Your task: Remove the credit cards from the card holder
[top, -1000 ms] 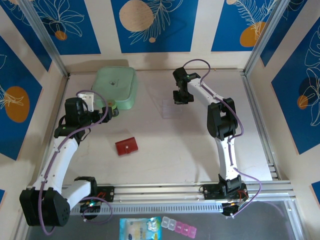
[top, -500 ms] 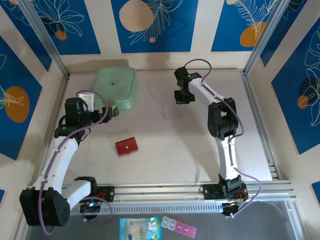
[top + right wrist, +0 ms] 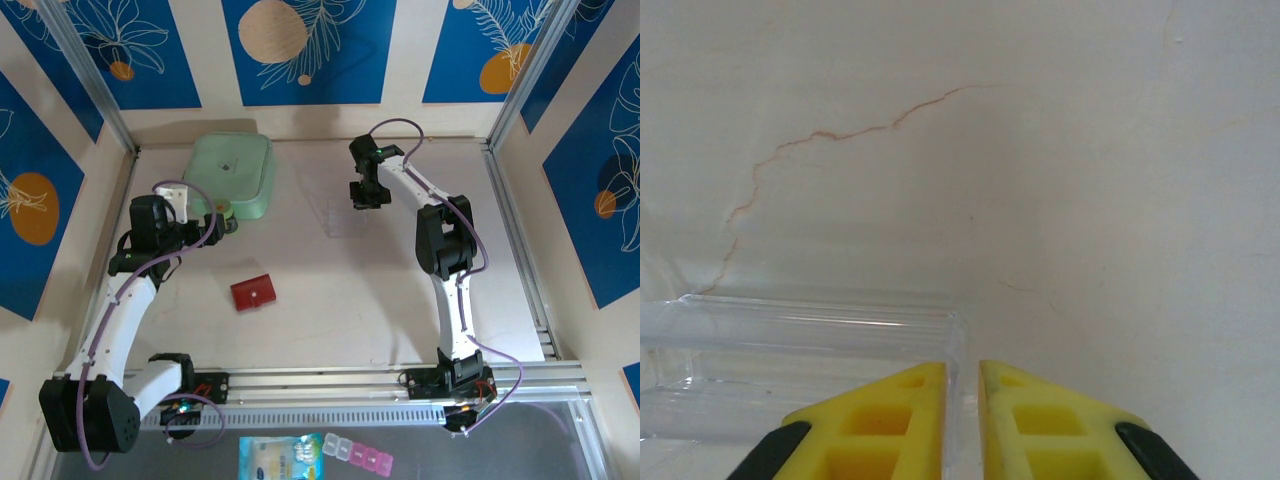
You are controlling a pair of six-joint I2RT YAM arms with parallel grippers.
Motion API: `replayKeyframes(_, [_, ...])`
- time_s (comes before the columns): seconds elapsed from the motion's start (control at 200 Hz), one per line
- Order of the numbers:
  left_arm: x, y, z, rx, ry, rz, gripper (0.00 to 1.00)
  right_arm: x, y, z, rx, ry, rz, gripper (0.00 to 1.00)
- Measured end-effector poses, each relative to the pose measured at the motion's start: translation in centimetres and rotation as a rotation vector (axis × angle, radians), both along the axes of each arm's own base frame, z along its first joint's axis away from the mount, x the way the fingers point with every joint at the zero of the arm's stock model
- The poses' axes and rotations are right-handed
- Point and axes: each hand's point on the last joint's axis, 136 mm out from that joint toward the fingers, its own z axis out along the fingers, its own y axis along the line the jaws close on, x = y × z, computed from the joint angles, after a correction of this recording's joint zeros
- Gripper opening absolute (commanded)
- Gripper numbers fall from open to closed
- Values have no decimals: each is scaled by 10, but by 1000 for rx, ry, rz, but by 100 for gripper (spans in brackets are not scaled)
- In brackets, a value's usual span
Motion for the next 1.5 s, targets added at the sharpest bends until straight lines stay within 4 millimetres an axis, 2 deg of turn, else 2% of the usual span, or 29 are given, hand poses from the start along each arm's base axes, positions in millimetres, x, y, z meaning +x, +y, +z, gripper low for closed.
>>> replayKeyframes(0.14, [0, 0, 0, 0, 0, 0, 100, 0, 0, 0, 0, 1, -1, 20])
replayKeyframes(0.33, [1, -3, -4, -13, 17, -10, 99, -2, -1, 3, 0, 3, -3, 27])
replayKeyframes(0.51, [3, -18, -22, -49, 85, -34, 97, -12, 6, 35, 30, -43, 1, 33])
replayKeyframes(0.66, [1, -45, -46, -74, 178, -89, 96, -34, 17, 67, 92, -88, 17, 37])
replayKeyframes(0.76, [-3, -65, -65, -82, 248, -133, 96, -50, 23, 75, 129, -91, 27, 40])
replayKeyframes(0.955, [-14, -101, -115, -73, 415, -231, 96, -76, 25, 60, 162, -46, 26, 42])
replayKeyframes(1.13, [-26, -114, -158, -77, 579, -267, 94, -90, 21, 44, 162, -5, 14, 44])
replayKeyframes(1.235, [-35, -115, -170, -68, 639, -272, 94, -94, 20, 42, 169, -5, 11, 44])
replayKeyframes(1.37, [-49, -119, -175, -53, 687, -286, 94, -95, 20, 44, 177, -19, 13, 45])
replayKeyframes(1.501, [-72, -120, -182, -17, 739, -298, 94, -95, 20, 41, 181, -21, 14, 45])
